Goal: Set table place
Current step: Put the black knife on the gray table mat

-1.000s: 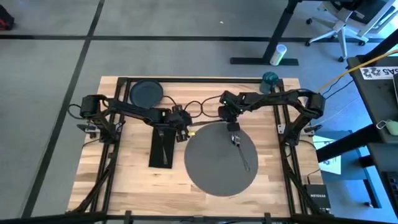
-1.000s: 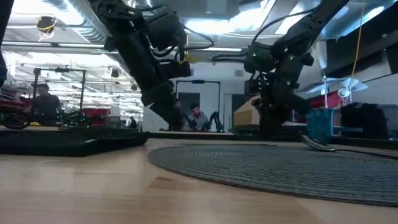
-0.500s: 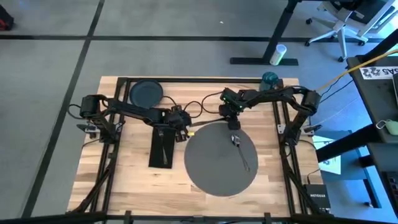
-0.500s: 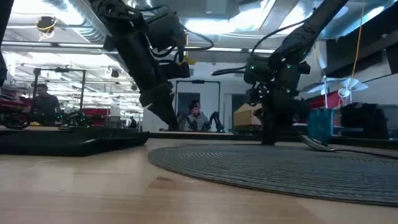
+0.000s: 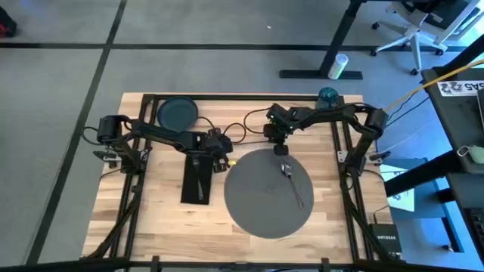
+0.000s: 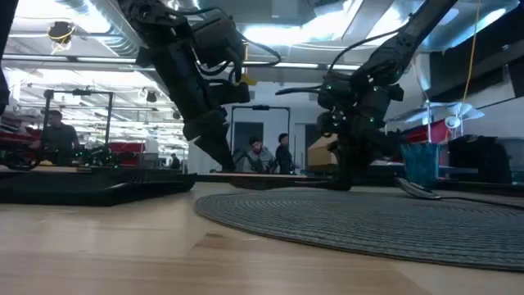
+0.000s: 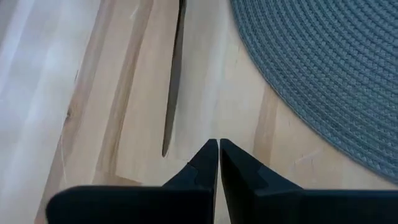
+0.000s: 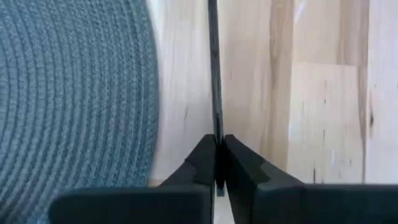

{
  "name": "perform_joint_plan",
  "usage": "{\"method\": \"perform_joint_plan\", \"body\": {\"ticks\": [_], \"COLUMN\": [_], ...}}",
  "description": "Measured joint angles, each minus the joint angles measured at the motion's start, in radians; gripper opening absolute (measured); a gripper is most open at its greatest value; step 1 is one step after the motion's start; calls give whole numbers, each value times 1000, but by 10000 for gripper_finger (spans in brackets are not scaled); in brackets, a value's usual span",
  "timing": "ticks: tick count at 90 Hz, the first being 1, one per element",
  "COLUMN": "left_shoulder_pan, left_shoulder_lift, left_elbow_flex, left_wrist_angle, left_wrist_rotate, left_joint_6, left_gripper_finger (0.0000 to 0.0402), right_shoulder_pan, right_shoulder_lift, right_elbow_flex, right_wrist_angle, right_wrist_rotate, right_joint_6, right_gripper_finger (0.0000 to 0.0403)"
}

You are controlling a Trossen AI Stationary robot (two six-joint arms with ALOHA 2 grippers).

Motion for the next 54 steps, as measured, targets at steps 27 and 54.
{"method": "perform_joint_plan", "body": {"ticks": [27, 54], "left_shoulder_pan": [-27, -82], "left_shoulder_lift": [0, -2], "left_elbow_flex": [0, -1], "left_wrist_angle": [4, 50], "left_wrist_rotate": [-11, -33], "left_joint_6": [-4, -30], "left_gripper_finger": [0, 0], "right_shoulder_pan": [26, 96], "right_shoulder_lift": [-65, -177], "right_elbow_flex": [-11, -16], "right_wrist_angle": [-36, -180], "right_wrist_rotate": [16, 101], "right_joint_6": [49, 144], "right_gripper_finger": [0, 0]}}
